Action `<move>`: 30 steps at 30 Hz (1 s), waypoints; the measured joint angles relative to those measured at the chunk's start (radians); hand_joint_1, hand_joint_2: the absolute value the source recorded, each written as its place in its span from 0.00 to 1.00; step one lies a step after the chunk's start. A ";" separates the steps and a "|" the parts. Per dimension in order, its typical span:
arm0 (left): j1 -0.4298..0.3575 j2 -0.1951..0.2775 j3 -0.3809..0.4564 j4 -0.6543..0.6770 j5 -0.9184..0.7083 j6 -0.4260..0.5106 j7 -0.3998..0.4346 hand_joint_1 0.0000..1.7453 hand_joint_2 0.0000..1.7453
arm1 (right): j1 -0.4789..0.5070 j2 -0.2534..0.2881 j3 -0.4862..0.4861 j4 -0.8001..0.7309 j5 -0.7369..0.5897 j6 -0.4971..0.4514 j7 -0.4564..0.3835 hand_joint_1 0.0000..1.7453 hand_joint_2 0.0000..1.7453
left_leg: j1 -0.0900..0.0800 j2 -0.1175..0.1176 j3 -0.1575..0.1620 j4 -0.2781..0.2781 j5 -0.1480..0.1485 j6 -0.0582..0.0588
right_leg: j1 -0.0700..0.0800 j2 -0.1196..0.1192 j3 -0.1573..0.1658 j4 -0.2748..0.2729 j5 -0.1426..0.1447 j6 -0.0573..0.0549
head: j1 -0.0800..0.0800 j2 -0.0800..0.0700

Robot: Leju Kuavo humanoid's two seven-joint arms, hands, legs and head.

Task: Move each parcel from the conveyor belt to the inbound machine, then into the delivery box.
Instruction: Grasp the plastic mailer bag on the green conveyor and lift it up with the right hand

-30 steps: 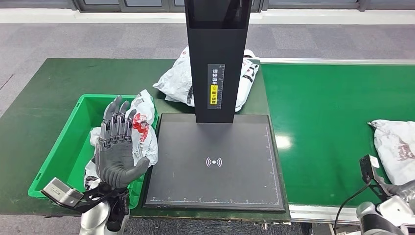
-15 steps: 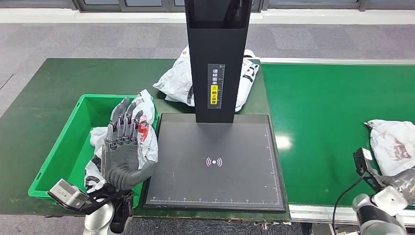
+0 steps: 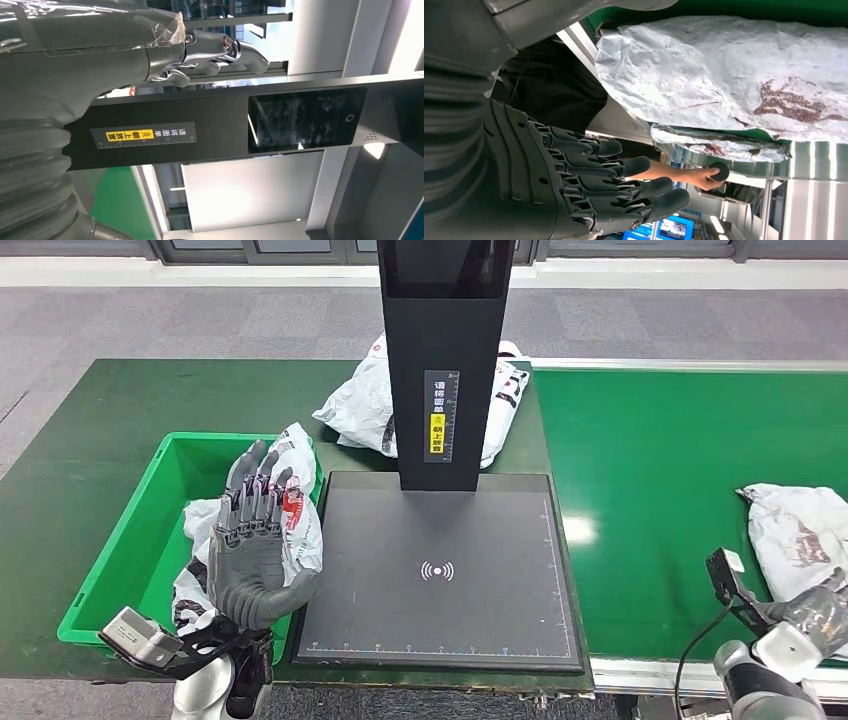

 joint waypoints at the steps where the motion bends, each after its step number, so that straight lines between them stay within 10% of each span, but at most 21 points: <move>1: 0.000 0.000 0.000 0.000 0.001 0.000 0.000 0.00 1.00 | 0.000 -0.001 0.000 0.002 0.001 0.011 0.008 0.00 1.00 | 0.000 0.000 0.000 0.000 0.000 0.000 | 0.000 0.000 0.000 0.000 0.000 0.000 | 0.000 0.000; 30: 0.010 0.001 0.000 0.011 0.015 0.012 0.000 0.00 1.00 | 0.051 -0.023 -0.045 0.013 -0.006 0.135 0.038 0.00 1.00 | 0.000 0.000 0.000 0.000 0.000 0.000 | 0.000 0.000 0.000 0.000 0.000 0.000 | 0.000 0.000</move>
